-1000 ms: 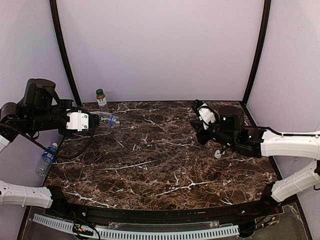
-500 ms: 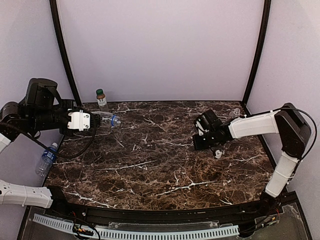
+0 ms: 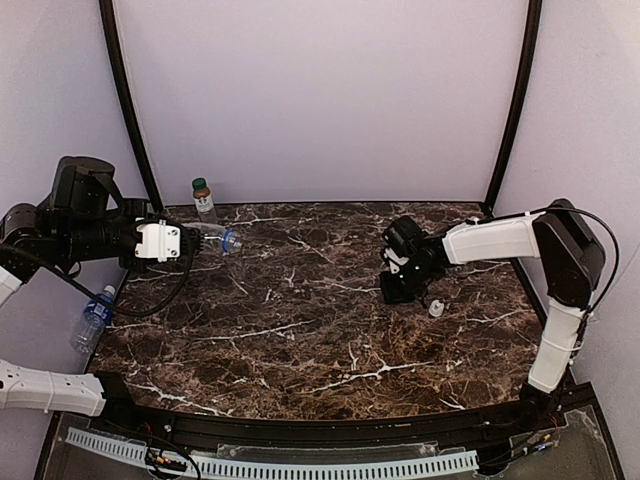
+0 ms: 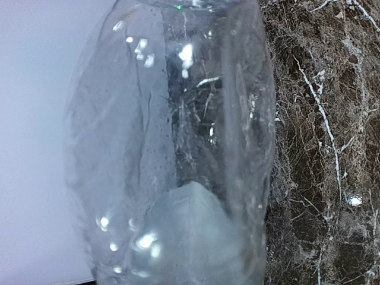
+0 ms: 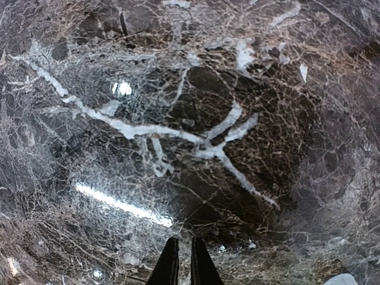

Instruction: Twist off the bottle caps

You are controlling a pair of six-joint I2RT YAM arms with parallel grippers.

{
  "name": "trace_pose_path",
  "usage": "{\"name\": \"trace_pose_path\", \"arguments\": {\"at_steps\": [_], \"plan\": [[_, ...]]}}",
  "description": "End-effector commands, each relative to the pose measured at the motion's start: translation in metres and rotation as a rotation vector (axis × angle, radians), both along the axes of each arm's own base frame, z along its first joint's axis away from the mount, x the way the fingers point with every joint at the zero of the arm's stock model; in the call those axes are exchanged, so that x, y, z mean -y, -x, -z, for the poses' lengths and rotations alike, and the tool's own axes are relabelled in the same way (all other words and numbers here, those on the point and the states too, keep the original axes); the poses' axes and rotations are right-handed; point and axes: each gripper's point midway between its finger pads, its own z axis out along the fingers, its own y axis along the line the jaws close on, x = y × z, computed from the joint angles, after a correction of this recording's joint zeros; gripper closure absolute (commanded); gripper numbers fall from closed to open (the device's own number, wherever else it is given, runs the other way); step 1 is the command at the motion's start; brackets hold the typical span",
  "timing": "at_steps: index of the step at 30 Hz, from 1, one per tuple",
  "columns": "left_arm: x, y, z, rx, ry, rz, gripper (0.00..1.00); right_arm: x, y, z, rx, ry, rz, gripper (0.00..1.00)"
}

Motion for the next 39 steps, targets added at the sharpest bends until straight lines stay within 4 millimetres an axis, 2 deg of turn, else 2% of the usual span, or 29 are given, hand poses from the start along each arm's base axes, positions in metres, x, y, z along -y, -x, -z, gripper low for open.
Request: {"name": "trace_pose_path", "arguments": {"at_steps": [1,6,14,18,26,34,37,39], "plan": [[-0.002,-0.001,-0.004,0.018,0.01,-0.004,0.91,0.004,0.009,0.003,-0.055,0.031,0.006,0.9],[-0.002,0.0,-0.007,0.021,0.009,-0.002,0.91,0.004,0.006,-0.001,-0.053,0.046,0.007,0.81],[-0.002,0.0,-0.007,0.022,0.005,0.001,0.91,0.009,0.003,-0.006,-0.04,0.08,0.01,0.74],[-0.002,0.0,-0.008,0.025,0.005,0.003,0.91,0.011,0.002,-0.005,-0.038,0.095,0.012,0.66],[-0.003,0.0,-0.009,0.03,0.0,0.001,0.91,0.013,0.0,-0.004,-0.034,0.114,0.008,0.66],[-0.002,-0.001,-0.01,0.033,0.004,0.005,0.91,0.007,-0.003,-0.03,0.024,0.124,-0.024,0.63],[-0.001,0.0,-0.015,0.026,0.035,-0.003,0.91,-0.018,0.001,-0.055,0.086,0.1,-0.13,0.6],[0.002,0.003,-0.02,0.005,0.075,-0.004,0.91,-0.042,0.004,-0.086,0.186,0.064,-0.219,0.57]]}}
